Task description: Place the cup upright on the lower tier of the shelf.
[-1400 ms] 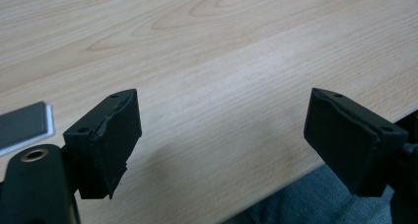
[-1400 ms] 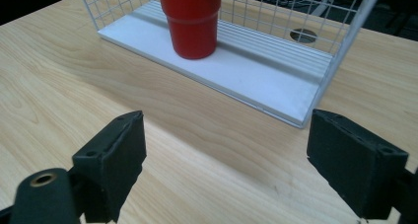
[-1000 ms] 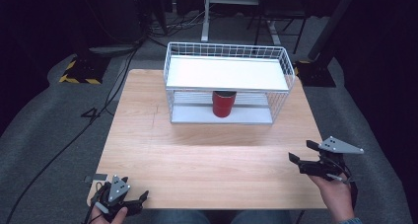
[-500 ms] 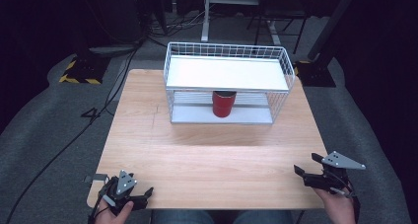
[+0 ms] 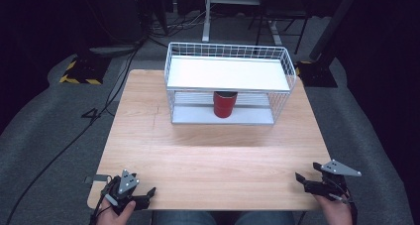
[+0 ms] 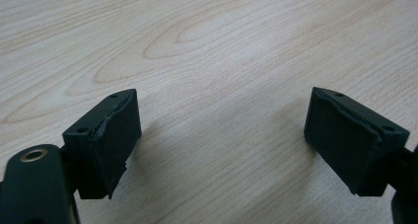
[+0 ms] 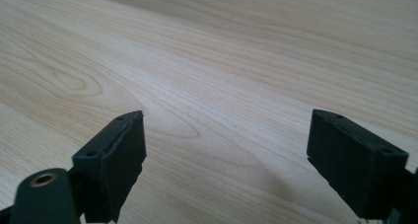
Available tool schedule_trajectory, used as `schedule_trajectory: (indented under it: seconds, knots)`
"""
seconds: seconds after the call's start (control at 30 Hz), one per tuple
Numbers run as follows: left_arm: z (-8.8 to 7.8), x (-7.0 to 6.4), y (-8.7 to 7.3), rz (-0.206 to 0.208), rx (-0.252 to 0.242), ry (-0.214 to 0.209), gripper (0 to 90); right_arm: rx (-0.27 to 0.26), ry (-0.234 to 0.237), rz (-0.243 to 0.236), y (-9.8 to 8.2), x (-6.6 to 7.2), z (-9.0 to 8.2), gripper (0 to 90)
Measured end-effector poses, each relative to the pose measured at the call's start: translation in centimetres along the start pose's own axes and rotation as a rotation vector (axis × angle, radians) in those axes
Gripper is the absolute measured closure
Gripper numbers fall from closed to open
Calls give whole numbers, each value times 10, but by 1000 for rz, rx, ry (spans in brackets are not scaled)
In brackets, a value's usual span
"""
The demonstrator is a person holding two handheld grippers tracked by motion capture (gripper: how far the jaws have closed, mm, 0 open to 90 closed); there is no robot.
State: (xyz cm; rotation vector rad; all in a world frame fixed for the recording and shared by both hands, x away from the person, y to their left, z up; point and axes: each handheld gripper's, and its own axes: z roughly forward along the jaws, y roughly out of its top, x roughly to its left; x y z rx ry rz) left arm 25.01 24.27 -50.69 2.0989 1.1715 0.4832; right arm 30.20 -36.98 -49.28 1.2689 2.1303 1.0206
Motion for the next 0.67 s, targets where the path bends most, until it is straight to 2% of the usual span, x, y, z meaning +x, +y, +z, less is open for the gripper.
schedule_trajectory:
  seconds: [0.3,0.37,0.4,0.67]
  knots:
    - [1,1,-1,-15,-9,-10,144,73,-2,7,-4,-1,14,144]
    - [1,1,-1,-13,-10,-10,144,74,3,4,-3,0,16,136]
    - [1,1,-1,-13,-10,-10,144,83,12,-3,-2,0,17,100]
    - [1,1,-2,-13,-12,-12,136,85,20,-6,-2,0,18,88]
